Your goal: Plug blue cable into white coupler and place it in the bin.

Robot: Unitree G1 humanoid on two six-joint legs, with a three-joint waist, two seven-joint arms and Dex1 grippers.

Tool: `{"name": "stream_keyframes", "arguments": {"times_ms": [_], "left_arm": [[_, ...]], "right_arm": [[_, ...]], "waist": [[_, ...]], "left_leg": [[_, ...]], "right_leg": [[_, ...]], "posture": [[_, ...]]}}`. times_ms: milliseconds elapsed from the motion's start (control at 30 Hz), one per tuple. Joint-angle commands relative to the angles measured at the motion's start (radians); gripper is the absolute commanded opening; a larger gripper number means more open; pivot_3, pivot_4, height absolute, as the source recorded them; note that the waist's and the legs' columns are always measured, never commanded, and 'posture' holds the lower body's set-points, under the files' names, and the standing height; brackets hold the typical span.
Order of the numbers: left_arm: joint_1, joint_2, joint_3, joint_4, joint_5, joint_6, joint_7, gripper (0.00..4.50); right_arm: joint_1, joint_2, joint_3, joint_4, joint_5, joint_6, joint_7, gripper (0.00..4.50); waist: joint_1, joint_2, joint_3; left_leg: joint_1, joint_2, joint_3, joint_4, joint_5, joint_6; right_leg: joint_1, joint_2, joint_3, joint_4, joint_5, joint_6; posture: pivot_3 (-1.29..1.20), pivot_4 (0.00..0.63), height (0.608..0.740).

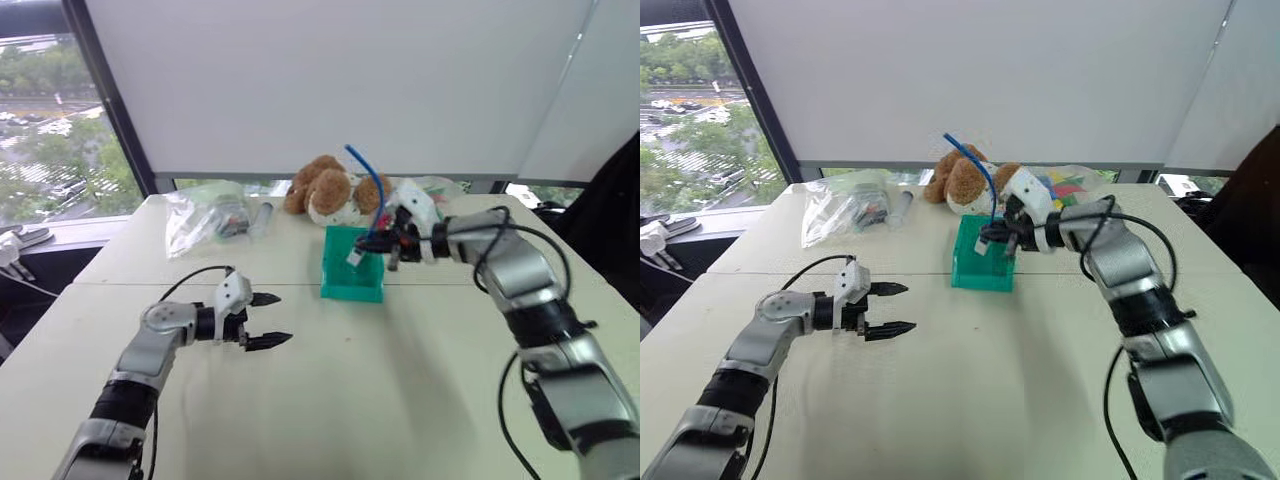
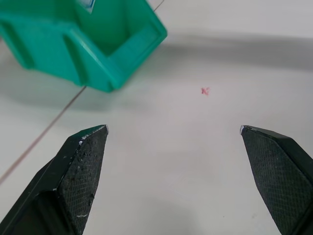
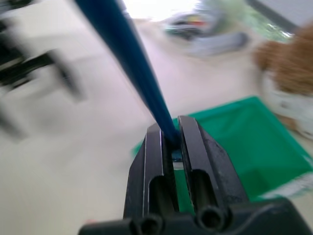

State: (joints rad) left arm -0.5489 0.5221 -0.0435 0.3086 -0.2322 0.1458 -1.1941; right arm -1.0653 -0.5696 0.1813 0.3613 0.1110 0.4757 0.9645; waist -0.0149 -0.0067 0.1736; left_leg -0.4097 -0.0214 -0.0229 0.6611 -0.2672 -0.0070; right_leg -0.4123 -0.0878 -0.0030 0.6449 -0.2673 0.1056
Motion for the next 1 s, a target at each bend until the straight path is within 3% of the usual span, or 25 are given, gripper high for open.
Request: {"name": "stream_keyframes", "arguments": {"times_ms": [33, 233, 367, 400, 500, 633, 867, 1000], "left_arm": [[0.018, 0.005, 0.036, -0.090, -0.048, 0.066, 0.046, 4.45], [0.033, -0.004, 0.058, -0.166, -0.099, 0.155, 0.102, 4.45], [0.039, -0.002, 0.053, -0.191, -0.107, 0.168, 0.122, 4.45], [0.039, -0.003, 0.052, -0.195, -0.108, 0.169, 0.125, 4.50], [0.035, -0.008, 0.058, -0.214, -0.123, 0.189, 0.141, 4.50], [0.032, -0.012, 0.058, -0.219, -0.140, 0.204, 0.153, 4.50], [0.014, -0.022, 0.052, -0.221, -0.173, 0.228, 0.156, 4.50], [0.009, -0.019, 0.049, -0.222, -0.179, 0.233, 0.153, 4.50]], "right_arm": [[-0.097, 0.073, -0.012, 0.261, -0.048, -0.111, -0.080, 0.00], [-0.229, 0.201, -0.071, 0.683, -0.057, -0.225, -0.192, 0.00], [-0.253, 0.244, -0.103, 0.841, -0.061, -0.241, -0.242, 0.00], [-0.255, 0.248, -0.108, 0.861, -0.068, -0.248, -0.256, 0.84], [-0.263, 0.240, -0.131, 0.889, -0.077, -0.271, -0.303, 2.21], [-0.286, 0.203, -0.173, 0.890, -0.079, -0.304, -0.378, 4.39], [-0.344, 0.112, -0.266, 0.795, -0.024, -0.254, -0.340, 4.46], [-0.271, 0.039, -0.277, 0.579, 0.005, -0.137, -0.254, 4.46]], "waist": [[-0.001, 0.000, 0.001], [-0.004, 0.001, 0.002], [-0.004, 0.001, 0.002], [-0.004, 0.001, 0.002], [-0.006, 0.002, 0.002], [-0.006, 0.003, 0.003], [-0.005, 0.006, 0.005], [-0.004, 0.006, 0.005]], "left_leg": [[0.000, 0.000, 0.000, 0.000, 0.000, 0.000], [0.000, 0.000, 0.001, 0.000, 0.001, -0.001], [0.000, 0.000, 0.001, 0.000, 0.001, -0.001], [0.000, 0.000, 0.001, 0.000, 0.001, -0.001], [0.000, 0.000, 0.001, -0.001, 0.001, -0.002], [0.000, 0.000, 0.001, -0.001, 0.002, -0.003], [0.000, -0.001, 0.001, -0.002, 0.002, -0.003], [0.000, -0.001, 0.001, -0.003, 0.002, -0.003]], "right_leg": [[0.000, 0.000, 0.000, 0.000, 0.000, 0.000], [-0.001, 0.001, 0.000, 0.002, 0.000, 0.000], [-0.001, 0.001, 0.000, 0.002, 0.000, 0.000], [-0.001, 0.001, 0.000, 0.002, 0.000, 0.000], [-0.001, 0.000, 0.000, 0.002, 0.000, 0.000], [-0.001, 0.001, 0.000, 0.002, 0.000, 0.000], [-0.002, 0.000, 0.000, 0.002, 0.000, 0.000], [-0.002, 0.001, 0.000, 0.002, 0.000, 0.000]], "posture": [[0.00, 0.150, 0.740], [0.00, 0.150, 0.740], [0.00, 0.150, 0.740], [0.00, 0.150, 0.740], [0.00, 0.150, 0.740], [0.00, 0.150, 0.740], [0.00, 0.150, 0.740], [0.00, 0.150, 0.740]]}}
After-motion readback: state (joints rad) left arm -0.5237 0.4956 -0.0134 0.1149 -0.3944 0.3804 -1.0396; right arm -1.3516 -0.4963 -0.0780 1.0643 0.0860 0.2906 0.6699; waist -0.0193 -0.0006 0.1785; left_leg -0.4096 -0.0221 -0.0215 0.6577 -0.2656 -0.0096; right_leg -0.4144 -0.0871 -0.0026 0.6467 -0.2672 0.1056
